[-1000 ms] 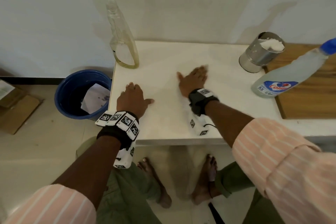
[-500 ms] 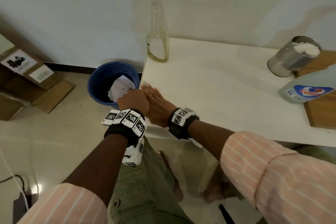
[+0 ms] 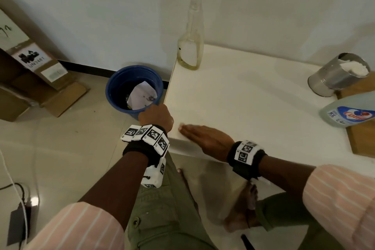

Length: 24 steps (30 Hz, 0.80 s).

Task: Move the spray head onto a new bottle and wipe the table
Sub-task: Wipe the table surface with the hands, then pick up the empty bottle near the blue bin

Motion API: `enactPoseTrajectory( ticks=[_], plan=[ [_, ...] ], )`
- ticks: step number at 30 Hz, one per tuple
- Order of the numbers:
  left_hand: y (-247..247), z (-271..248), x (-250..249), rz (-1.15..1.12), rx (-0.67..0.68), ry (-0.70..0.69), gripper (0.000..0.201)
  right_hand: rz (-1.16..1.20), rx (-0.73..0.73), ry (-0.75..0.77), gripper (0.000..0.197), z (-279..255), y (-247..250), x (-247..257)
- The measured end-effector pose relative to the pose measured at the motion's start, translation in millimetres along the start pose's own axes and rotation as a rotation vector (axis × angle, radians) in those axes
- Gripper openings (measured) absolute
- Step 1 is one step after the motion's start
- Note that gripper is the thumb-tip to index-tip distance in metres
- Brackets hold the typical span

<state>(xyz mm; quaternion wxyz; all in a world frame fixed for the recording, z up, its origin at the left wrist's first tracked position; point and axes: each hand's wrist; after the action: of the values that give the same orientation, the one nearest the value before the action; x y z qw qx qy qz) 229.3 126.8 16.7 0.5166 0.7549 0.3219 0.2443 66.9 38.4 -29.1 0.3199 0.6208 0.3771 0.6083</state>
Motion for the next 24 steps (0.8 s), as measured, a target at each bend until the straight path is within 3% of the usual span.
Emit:
enactPoseTrajectory(
  ticks=[3,7,13,19,24],
  plan=[
    [-1,6,6,-0.031,0.001,0.002,0.021,0.211,-0.250,-0.326,0.055,35,21,2],
    [-3,17,16,-0.093,-0.007,0.022,0.021,0.298,-0.554,-0.369,0.023,105,36,0],
    [-2,38,37,-0.110,-0.003,0.049,0.023,0.277,-0.403,-0.428,0.012,204,53,-4],
    [-14,59,59,-0.146,-0.034,0.123,0.019,0.278,-0.218,-0.420,0.043,265,62,-24],
    [-23,69,60,-0.145,-0.044,0.161,0.016,0.364,-0.351,-0.429,0.039,264,63,-35]
  ],
)
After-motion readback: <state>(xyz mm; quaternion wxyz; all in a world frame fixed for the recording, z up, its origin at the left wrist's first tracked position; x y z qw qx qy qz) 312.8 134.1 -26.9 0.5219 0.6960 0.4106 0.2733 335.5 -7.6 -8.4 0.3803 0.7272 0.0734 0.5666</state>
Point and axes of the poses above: each hand's wrist, its own z-axis towards the middle knuckle, its own y-axis out of the back of the hand, x = y × z, and after that the axes turned 11 degrees about z, right-handed
